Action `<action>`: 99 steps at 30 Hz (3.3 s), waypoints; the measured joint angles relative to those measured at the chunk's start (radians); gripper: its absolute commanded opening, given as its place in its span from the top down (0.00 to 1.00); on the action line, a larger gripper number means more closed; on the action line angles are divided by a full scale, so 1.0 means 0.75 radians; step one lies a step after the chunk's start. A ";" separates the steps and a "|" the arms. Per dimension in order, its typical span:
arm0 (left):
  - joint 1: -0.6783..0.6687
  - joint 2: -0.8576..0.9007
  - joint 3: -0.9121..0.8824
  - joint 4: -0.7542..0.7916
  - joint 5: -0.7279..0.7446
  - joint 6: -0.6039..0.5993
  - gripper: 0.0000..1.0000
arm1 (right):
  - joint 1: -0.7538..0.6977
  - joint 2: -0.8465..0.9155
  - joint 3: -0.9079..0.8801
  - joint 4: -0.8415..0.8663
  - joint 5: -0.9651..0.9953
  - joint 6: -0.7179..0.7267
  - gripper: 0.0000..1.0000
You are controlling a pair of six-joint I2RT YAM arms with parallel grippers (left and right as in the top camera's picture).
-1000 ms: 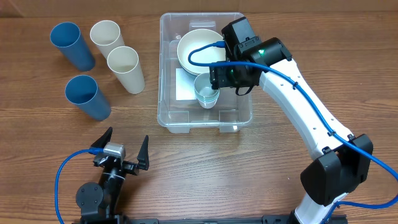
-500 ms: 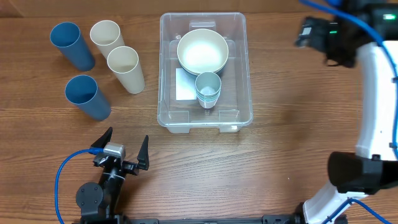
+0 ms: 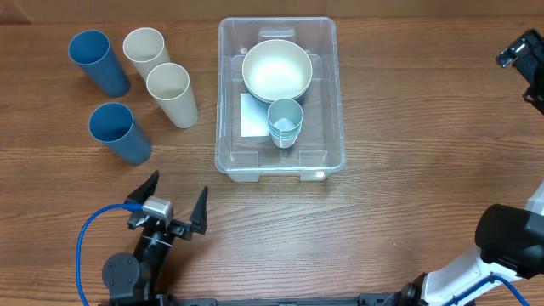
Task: Pack container
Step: 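Withdraw the right gripper to the right side, then reach the left gripper to the front blue tumbler and grasp it, then carry the blue tumbler into the bin's right front corner and release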
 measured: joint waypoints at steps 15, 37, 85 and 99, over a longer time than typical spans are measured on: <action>0.001 1.181 1.717 -1.318 0.159 -0.077 0.00 | 0.000 0.000 0.003 -0.001 -0.001 0.001 0.00; 0.002 2.153 1.953 -1.353 -0.739 -0.357 0.10 | 0.000 0.000 0.003 -0.001 -0.001 0.001 0.00; -1.093 2.210 2.409 -1.291 -0.302 0.141 0.96 | 0.000 0.000 0.003 -0.002 -0.001 0.001 0.00; -1.093 2.290 2.409 -1.410 -0.302 0.161 0.96 | 0.000 0.000 0.003 -0.002 -0.001 -0.001 0.00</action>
